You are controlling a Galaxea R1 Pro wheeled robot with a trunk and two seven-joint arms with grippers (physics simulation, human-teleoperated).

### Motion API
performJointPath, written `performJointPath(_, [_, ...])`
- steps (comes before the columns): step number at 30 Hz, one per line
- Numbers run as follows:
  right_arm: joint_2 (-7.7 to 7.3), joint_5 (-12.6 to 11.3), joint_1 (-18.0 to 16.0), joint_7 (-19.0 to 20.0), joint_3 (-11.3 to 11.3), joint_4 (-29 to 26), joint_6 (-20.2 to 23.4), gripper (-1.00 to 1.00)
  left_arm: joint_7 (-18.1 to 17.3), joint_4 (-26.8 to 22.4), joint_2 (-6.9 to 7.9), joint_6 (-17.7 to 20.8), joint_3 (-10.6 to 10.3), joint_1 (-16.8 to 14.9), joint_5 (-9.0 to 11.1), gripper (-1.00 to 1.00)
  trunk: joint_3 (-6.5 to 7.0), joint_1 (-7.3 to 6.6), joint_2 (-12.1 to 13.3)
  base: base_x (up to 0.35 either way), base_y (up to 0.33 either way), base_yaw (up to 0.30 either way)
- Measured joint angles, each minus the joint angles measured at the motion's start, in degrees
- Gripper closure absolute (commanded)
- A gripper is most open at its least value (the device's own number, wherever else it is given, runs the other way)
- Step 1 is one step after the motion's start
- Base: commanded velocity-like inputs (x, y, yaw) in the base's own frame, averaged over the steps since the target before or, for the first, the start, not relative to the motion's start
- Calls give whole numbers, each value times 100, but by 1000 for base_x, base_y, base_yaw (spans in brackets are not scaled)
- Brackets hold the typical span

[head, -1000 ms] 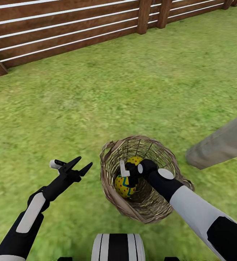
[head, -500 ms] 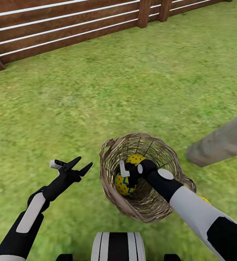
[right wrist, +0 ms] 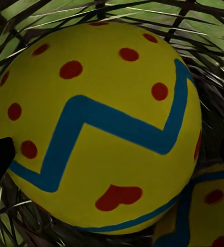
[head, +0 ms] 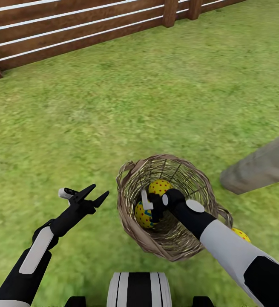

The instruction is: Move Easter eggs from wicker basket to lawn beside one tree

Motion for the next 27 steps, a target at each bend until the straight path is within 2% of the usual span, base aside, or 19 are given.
performJointPath(3, [0, 13, 1, 0, 0, 17, 12, -100, 6, 0, 0, 0, 0, 0, -2, -100, -66, 8, -4, 0, 0, 0])
performJointPath(6, [-1, 15, 1, 0, 0, 21, 15, -100, 8, 0, 0, 1, -8, 0, -1, -100, -67, 8, -4, 0, 0, 0])
performJointPath(10, [0, 10, -1, -5, -2, 19, 7, -100, 9, 0, 0, 1, -10, 0, -5, -100, -154, 18, -9, 0, 0, 0])
performJointPath(12, [2, 3, -1, -2, 5, 28, 13, -100, 9, 0, 0, 3, -9, 0, 0, -100, -155, 18, -10, 0, 0, 0])
performJointPath(16, [2, 57, -8, 15, 17, -113, 35, -100, 10, -2, 1, 1, -8, 3, -1, -100, -219, 23, -14, 0, 0, 0])
performJointPath(17, [3, 60, -8, 24, 21, -164, 40, 100, 10, -3, 2, 3, -11, 3, -4, -100, -241, 25, -16, 0, 0, 0])
performJointPath(27, [0, 69, -8, 50, 24, -218, 52, 100, 18, 5, -7, 3, -14, 4, 1, -100, -264, 27, -17, 0, 0, 0])
